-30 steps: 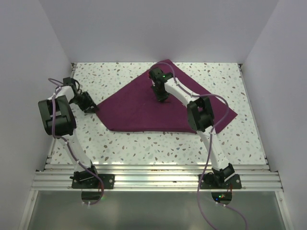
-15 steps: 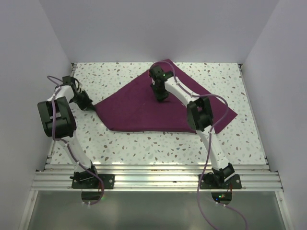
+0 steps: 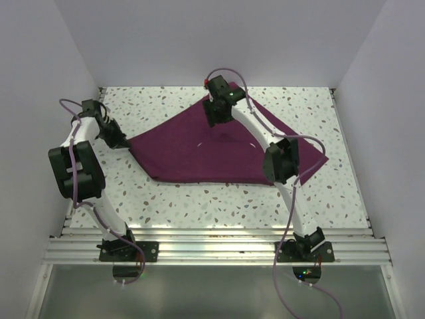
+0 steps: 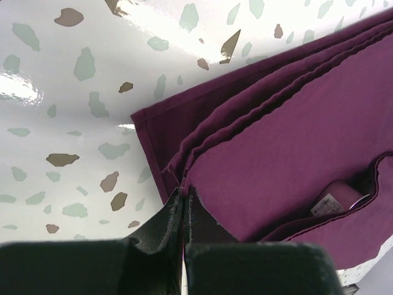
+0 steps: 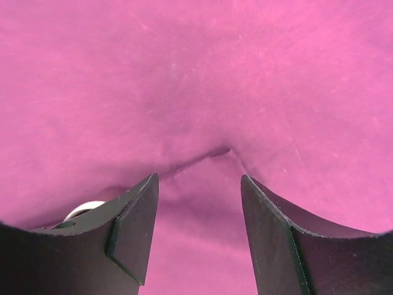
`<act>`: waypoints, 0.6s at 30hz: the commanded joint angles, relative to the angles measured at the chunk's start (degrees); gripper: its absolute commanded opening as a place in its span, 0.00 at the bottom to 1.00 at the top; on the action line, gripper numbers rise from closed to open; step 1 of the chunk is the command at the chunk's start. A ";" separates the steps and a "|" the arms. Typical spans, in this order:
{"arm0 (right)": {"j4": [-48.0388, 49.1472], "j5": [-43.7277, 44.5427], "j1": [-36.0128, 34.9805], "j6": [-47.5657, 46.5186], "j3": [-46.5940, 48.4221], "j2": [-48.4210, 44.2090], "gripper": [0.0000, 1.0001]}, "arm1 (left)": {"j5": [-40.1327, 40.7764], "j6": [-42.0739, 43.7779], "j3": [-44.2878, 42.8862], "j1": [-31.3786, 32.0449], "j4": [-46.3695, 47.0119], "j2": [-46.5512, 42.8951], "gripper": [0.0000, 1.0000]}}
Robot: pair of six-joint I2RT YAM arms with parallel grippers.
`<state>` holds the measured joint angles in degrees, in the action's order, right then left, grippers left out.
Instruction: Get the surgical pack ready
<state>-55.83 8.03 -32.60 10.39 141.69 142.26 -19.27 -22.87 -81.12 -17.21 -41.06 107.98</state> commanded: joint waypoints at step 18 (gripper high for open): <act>2.30 -7.86 -13.98 8.33 -10.55 -14.11 0.53 | 3.27 4.06 -2.37 -0.72 3.00 6.27 0.46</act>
<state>-55.24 1.54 -47.09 16.47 132.62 130.04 -17.54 -21.23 -81.12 -17.30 -40.18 112.97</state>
